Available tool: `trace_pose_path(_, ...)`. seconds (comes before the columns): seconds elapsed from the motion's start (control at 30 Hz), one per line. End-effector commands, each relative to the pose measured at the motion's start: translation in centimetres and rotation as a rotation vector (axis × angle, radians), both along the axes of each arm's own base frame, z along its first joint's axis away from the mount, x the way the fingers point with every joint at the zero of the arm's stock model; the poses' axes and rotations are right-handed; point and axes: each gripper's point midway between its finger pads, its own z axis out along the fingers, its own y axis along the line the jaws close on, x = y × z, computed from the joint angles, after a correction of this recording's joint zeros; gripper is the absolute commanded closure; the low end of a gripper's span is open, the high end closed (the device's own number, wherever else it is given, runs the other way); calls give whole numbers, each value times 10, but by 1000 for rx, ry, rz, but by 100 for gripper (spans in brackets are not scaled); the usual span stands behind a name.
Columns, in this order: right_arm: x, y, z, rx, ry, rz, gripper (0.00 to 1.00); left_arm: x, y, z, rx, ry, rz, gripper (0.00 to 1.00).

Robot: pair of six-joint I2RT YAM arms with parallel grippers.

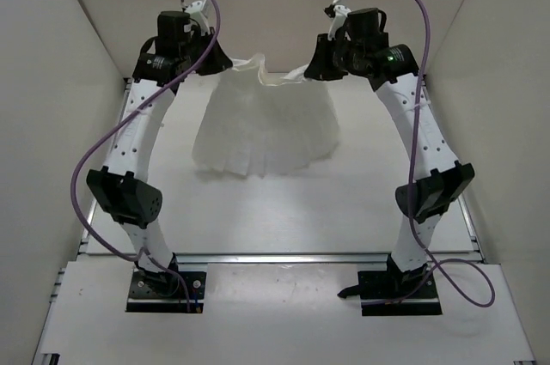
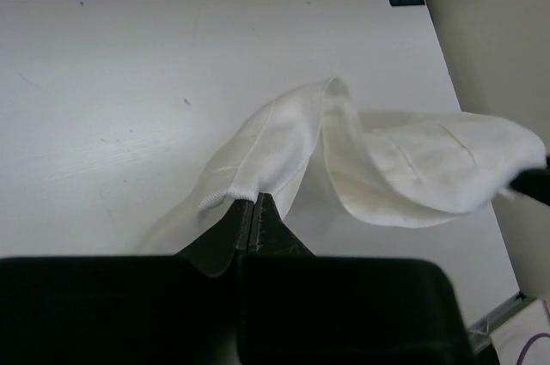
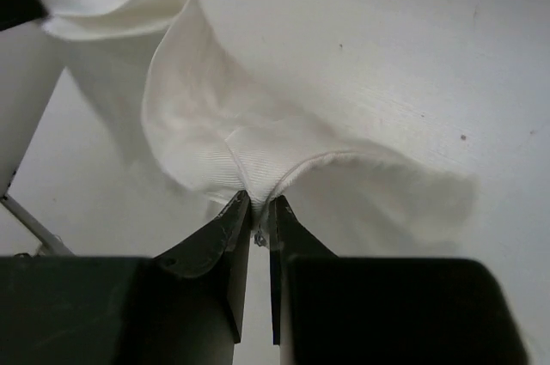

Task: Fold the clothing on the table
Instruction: Flatten the skirt out

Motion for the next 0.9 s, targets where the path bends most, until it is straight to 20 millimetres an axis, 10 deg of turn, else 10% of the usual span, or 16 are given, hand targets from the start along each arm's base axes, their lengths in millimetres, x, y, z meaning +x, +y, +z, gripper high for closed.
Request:
trace_pose_path(0.0, -44, -19, 102, 106, -221, -9, 100, -24, 21, 93, -37, -191, 1, 100)
trace_pose_path(0.13, -47, -42, 63, 91, -166, -45, 100, -40, 20, 64, -24, -168, -9, 100)
trace_pose_path(0.2, -42, -55, 10, 69, -54, -77, 100, -49, 17, 30, -10, -119, -13, 100)
trace_pose_path(0.47, -101, -81, -190, 52, 334, -214, 100, -139, 10, -210, 5, 264, -18, 100)
trace_pose_path(0.5, -121, -80, -218, 26, 411, -224, 97, -158, 6, -235, 11, 320, -33, 80)
trace_pose_path(0.53, -141, -78, -237, -2, 453, -222, 81, -166, 1, -242, -6, 333, -54, 56)
trace_pose_path(0.63, -171, -80, -260, -43, 462, -228, 53, -214, -4, -279, 13, 389, -102, 50)
trace_pose_path(0.87, -192, -95, -282, -32, 470, -249, 41, -235, 15, -286, -8, 365, -36, 33)
